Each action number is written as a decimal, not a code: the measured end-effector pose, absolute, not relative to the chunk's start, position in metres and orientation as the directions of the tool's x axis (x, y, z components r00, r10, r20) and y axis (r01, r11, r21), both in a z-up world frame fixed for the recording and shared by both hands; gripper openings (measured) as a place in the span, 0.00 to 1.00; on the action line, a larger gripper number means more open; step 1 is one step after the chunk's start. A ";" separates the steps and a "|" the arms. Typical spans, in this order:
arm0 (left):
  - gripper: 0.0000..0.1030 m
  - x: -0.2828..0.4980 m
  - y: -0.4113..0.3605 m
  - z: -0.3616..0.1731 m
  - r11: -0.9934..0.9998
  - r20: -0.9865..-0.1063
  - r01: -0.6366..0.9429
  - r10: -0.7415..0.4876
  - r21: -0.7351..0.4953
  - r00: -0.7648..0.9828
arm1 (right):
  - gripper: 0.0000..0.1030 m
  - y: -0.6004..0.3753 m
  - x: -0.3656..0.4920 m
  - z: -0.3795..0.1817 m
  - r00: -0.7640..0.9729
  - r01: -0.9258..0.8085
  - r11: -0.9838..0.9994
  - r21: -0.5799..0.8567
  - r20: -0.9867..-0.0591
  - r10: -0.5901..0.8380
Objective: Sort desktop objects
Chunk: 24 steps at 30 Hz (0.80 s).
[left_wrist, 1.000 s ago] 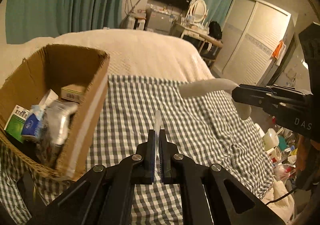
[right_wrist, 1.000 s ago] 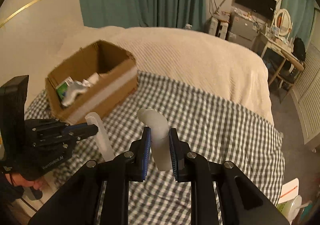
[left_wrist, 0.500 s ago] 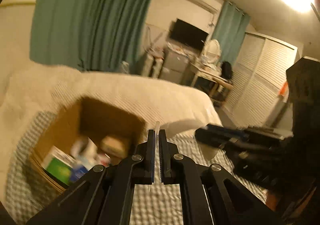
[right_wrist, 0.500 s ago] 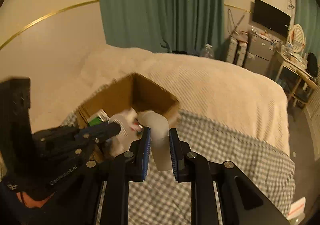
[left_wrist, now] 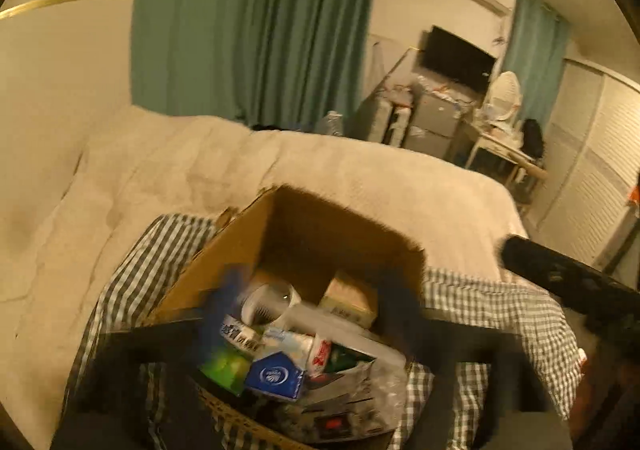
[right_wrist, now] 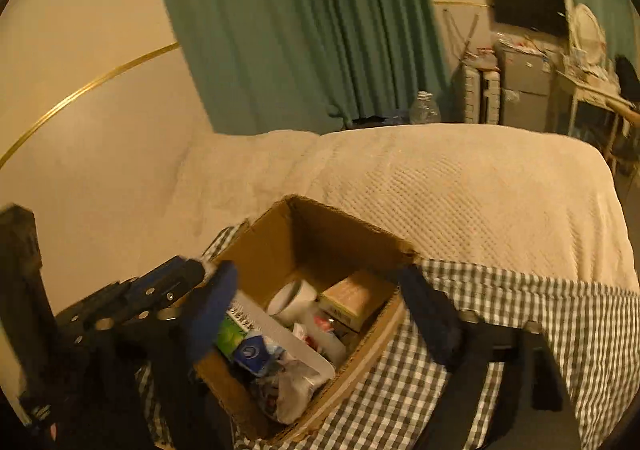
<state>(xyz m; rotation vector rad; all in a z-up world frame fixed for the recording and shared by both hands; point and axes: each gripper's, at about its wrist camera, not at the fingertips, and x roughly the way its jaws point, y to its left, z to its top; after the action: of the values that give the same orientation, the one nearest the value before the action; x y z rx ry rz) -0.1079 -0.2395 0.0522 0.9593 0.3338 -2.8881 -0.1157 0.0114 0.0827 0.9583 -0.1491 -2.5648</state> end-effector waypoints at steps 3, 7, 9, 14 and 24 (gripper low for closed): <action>1.00 -0.096 -0.238 0.052 -0.971 -0.564 0.161 -0.033 -0.178 -0.825 | 0.84 0.031 -0.115 0.078 -0.669 0.308 -0.918 0.250 -0.630 -0.395; 1.00 -0.080 -0.220 0.054 -0.978 -0.572 0.139 -0.027 -0.153 -0.820 | 0.87 0.065 -0.092 0.066 -0.658 0.283 -0.934 0.219 -0.664 -0.355; 1.00 -0.067 -0.203 0.056 -0.982 -0.562 0.116 -0.014 -0.146 -0.827 | 0.87 0.079 -0.074 0.062 -0.667 0.282 -0.941 0.189 -0.666 -0.334; 1.00 -0.048 -0.164 0.049 -0.987 -0.576 0.118 -0.032 -0.113 -0.816 | 0.99 0.104 -0.038 0.058 -0.733 0.243 -0.966 0.093 -0.634 -0.246; 1.00 -0.034 -0.124 0.014 -0.992 -0.608 0.126 -0.085 -0.025 -0.790 | 0.99 0.126 -0.012 0.034 -0.726 0.195 -0.980 0.047 -0.665 -0.177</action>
<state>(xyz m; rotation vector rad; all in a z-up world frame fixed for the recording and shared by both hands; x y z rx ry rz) -0.0344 -0.1244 0.0142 0.9695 0.0979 -2.8689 -0.0119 0.1256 0.0340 1.0530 0.0391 -2.7457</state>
